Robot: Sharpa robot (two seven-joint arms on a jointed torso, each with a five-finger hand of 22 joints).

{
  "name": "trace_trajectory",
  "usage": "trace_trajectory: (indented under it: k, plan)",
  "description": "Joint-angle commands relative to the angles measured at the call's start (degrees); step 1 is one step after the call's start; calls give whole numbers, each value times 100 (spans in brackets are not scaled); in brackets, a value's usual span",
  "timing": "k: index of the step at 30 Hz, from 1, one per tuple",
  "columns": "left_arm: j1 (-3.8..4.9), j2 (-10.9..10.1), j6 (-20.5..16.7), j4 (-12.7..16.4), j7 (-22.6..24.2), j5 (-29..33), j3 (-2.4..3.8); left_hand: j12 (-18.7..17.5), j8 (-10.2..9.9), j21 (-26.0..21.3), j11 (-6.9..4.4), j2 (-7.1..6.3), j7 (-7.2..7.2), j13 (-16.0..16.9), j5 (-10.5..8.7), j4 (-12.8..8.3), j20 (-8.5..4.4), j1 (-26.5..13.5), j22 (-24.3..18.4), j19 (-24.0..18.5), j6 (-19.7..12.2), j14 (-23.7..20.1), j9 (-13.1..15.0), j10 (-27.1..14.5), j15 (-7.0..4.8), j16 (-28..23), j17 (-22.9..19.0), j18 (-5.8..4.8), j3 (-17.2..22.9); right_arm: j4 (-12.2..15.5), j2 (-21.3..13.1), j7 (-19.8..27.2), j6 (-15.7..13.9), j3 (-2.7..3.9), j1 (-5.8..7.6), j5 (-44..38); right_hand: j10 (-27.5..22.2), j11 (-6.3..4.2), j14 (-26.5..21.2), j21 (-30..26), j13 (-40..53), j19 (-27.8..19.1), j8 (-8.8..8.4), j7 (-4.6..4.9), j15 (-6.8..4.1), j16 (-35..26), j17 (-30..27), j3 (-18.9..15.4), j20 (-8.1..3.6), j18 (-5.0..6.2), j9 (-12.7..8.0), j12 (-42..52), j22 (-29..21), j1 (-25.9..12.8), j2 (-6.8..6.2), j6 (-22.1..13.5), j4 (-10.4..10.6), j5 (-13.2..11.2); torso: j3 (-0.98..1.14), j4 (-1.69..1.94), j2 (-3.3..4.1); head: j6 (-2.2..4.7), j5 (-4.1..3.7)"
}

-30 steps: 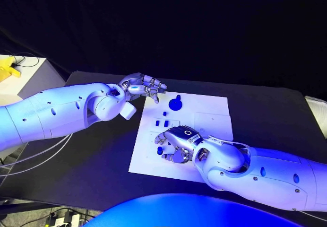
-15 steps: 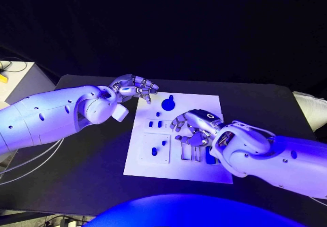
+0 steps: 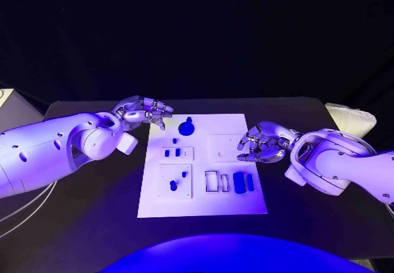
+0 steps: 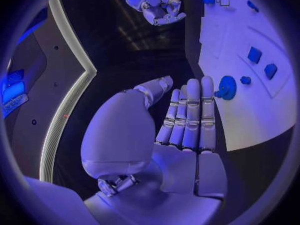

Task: Assemble the parts on the task board

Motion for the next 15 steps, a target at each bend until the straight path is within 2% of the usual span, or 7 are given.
trace_trajectory:
  k: [1, 3, 5, 7, 8, 10, 15]
  plan:
    - [-22, 0, 82, 21, 40, 28, 1, 29, 20, -18, 7, 44, 5, -7, -8, 2, 51, 3, -7, -3, -26, -27, -7, -46, 18, -19, -9, 76, -19, 116, -182, -481, 397, -13, -44, 248, 361, -60, 163, 80, 1994, 268, 112, -14, -30, 155, 343, -255, -50, -59, 54, 1624, 813, -44, 83, -86, 18, 43, 12, -20, -43, -1, -110]
    - [-32, -8, 73, 24, 44, 28, 0, 29, 20, -18, 7, 44, 5, -7, -8, 2, 51, 3, -7, -3, -26, -27, -7, -46, 18, -19, -9, 76, -19, 158, -278, -646, 374, -19, -88, 133, 597, -58, 255, 163, 3292, 282, 253, -22, -21, 401, 876, -580, -37, -72, 98, 2591, 862, -26, 198, -98, 19, 46, 15, -25, -51, -1, -141]
    - [-38, -13, 65, 29, 51, 28, 0, 32, 23, -20, 7, 42, 5, -7, -9, 3, 51, 2, -8, -3, -29, -28, -7, -48, 19, -18, -9, 76, -23, 175, -325, -778, 362, -23, -141, 13, 661, -55, 277, 181, 3484, 285, 277, -22, -25, 456, 999, -669, -35, -75, 102, 2722, 872, -38, 213, -96, 26, 39, 15, -30, -63, -1, -149]
    - [-44, -23, 53, 50, 63, 28, -1, 32, 23, -20, 7, 42, 5, -7, -9, 3, 51, 2, -8, -3, -29, -28, -7, -48, 19, -18, -9, 76, -23, 190, -353, -969, 320, -29, -269, -227, 867, -64, 346, 283, 3950, 302, 330, -39, -28, 622, 1367, -924, -37, -90, 105, 3045, 913, -130, 288, -61, 34, 24, 9, -26, -62, -1, -168]
    - [-46, -27, 51, 60, 68, 28, -1, 32, 23, -20, 7, 42, 5, -7, -9, 3, 51, 2, -8, -3, -29, -28, -7, -48, 19, -18, -9, 76, -23, 191, -353, -995, 313, -29, -291, -269, 902, -67, 363, 312, 4036, 307, 344, -45, -31, 663, 1459, -1008, -38, -95, 103, 3100, 926, -157, 325, -46, 36, 18, 8, -28, -62, -1, -167]
    - [-48, -32, 49, 79, 74, 28, -1, 32, 23, -20, 7, 42, 5, -7, -9, 3, 51, 2, -8, -3, -29, -28, -7, -48, 19, -18, -9, 76, -23, 198, -338, -1126, 261, -34, -423, -505, 920, -69, 372, 340, 4094, 311, 348, -47, -31, 689, 1520, -1104, -39, -99, 96, 3130, 938, -174, 355, -40, 39, 12, 4, -29, -64, -1, -174]
    - [-51, -43, 51, 112, 79, 28, -1, 33, 24, -21, 7, 44, 5, -7, -8, 2, 51, 5, -8, -3, -29, -28, -8, -49, 18, -17, -9, 77, -22, 211, -251, -1248, 108, -42, -618, -793, 987, -76, 396, 410, 4228, 322, 361, -58, -34, 745, 1649, -1254, -41, -110, 85, 3212, 965, -193, 415, -5, 39, -1, 9, -27, -52, -1, -168]
